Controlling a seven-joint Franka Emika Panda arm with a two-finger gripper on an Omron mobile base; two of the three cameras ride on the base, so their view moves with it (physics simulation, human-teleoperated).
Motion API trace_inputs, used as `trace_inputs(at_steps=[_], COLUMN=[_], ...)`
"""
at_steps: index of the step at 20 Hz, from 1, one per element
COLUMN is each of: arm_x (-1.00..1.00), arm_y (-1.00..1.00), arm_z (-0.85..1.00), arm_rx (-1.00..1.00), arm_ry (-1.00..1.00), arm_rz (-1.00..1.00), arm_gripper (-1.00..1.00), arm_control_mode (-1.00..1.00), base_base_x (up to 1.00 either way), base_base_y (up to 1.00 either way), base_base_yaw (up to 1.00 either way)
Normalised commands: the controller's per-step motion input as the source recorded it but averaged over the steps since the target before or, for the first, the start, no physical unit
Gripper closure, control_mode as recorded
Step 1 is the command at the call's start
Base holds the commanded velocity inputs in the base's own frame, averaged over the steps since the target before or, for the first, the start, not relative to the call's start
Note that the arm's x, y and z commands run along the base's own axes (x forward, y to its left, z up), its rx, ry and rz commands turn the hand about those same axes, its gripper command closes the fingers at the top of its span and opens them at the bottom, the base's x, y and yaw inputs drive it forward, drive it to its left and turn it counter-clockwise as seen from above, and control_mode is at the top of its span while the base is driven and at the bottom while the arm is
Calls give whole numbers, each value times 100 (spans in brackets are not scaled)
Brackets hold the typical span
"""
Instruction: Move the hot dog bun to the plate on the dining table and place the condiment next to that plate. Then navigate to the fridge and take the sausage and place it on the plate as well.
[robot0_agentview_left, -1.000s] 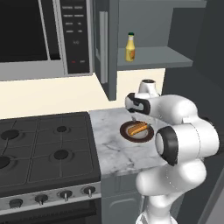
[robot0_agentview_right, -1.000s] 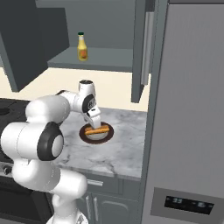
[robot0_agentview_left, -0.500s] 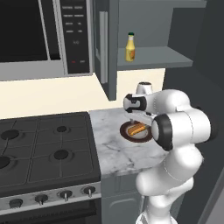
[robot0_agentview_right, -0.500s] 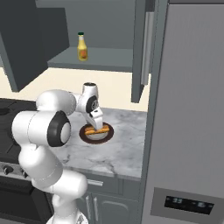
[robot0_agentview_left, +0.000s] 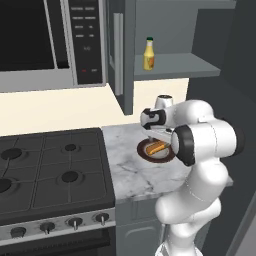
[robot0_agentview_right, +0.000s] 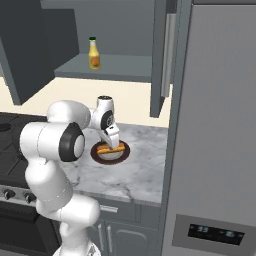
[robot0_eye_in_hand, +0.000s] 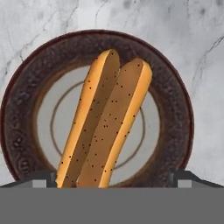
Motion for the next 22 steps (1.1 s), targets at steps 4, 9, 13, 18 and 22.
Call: trace_inputs(at_steps=[4,9,13,18,22], arm_x=[18,18,8,6,7], arm_y=[-1,-2,0,0,0], arm_z=[-16,-20,-23,-19,-19], arm_rx=[0,0,0,0,0], arm_ry=[0,0,0,0,0], arm_rz=[0,0,0,0,0], arm_gripper=[-100,-100,-100,-100,-100], arm_control_mode=[-100,-100,-100,-100,-100], base_base_x=[0,0,0,0,0], base_base_y=[0,0,0,0,0], base_base_yaw=[0,0,0,0,0])
